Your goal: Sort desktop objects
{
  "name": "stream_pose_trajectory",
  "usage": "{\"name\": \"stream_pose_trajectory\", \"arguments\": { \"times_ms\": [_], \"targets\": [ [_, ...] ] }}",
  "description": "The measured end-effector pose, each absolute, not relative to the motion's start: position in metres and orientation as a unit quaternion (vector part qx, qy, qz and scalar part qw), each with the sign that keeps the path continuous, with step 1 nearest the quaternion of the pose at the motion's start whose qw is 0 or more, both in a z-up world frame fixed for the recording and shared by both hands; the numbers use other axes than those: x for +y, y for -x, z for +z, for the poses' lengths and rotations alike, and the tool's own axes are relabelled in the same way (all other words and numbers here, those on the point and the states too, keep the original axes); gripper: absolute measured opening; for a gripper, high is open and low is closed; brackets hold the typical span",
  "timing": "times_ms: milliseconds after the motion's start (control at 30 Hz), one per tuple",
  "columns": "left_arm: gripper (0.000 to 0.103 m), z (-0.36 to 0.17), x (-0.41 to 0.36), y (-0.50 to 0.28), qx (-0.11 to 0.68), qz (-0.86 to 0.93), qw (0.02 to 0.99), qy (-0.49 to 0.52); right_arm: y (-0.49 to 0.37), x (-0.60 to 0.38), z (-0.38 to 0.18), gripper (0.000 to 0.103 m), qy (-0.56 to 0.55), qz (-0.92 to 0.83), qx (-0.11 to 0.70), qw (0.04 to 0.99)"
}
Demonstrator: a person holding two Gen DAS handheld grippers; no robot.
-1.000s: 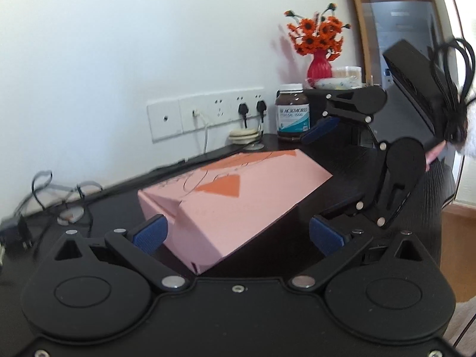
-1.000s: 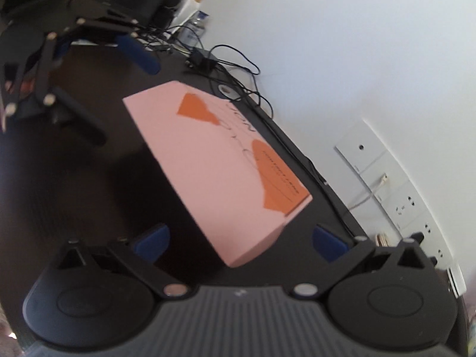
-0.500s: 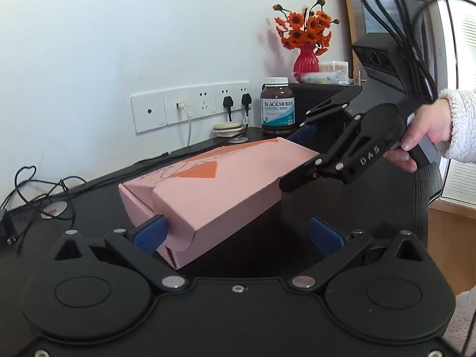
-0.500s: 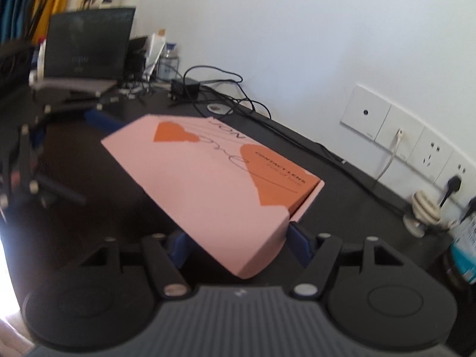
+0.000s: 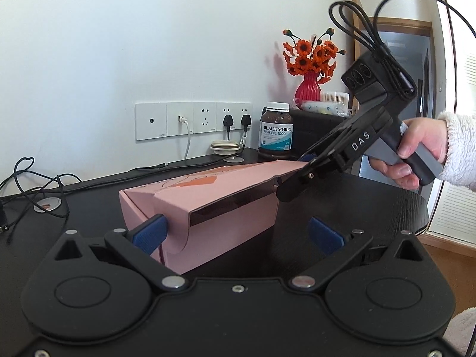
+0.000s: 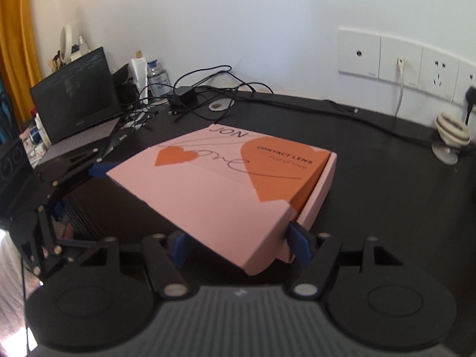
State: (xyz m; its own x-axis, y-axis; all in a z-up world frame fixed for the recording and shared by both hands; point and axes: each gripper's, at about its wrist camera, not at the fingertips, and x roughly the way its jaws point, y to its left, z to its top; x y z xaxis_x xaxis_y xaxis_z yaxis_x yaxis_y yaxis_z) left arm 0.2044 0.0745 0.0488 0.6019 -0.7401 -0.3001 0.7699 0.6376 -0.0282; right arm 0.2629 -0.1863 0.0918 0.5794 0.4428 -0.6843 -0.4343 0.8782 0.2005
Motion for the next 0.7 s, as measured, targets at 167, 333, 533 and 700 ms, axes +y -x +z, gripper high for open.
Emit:
{"name": "stream_pose_trajectory", "arguments": {
  "times_ms": [167, 333, 533, 700],
  "targets": [
    [0.103, 0.0464, 0.0723, -0.2070, 0.157, -0.424, 0.891, -0.050, -0.2624, -0.1805, 0.0883, 0.069, 0.011, 0.234, 0.388, 0.891],
    [0.103, 0.0481, 0.0763, -0.2071, 0.157, -0.427, 0.890, -0.038, -0.2644, -0.1834, 0.0908, 0.069, -0.019, 0.225, 0.400, 0.889],
    [0.103, 0.0487, 0.0773, -0.2077, 0.158, -0.425, 0.890, -0.038, -0.2639, -0.1829, 0.0943, 0.069, -0.033, 0.222, 0.407, 0.886],
    [0.103, 0.0464, 0.0736, -0.2070, 0.161, -0.423, 0.890, -0.053, -0.2624, -0.1821, 0.0895, 0.069, -0.026, 0.216, 0.407, 0.887]
  ]
}}
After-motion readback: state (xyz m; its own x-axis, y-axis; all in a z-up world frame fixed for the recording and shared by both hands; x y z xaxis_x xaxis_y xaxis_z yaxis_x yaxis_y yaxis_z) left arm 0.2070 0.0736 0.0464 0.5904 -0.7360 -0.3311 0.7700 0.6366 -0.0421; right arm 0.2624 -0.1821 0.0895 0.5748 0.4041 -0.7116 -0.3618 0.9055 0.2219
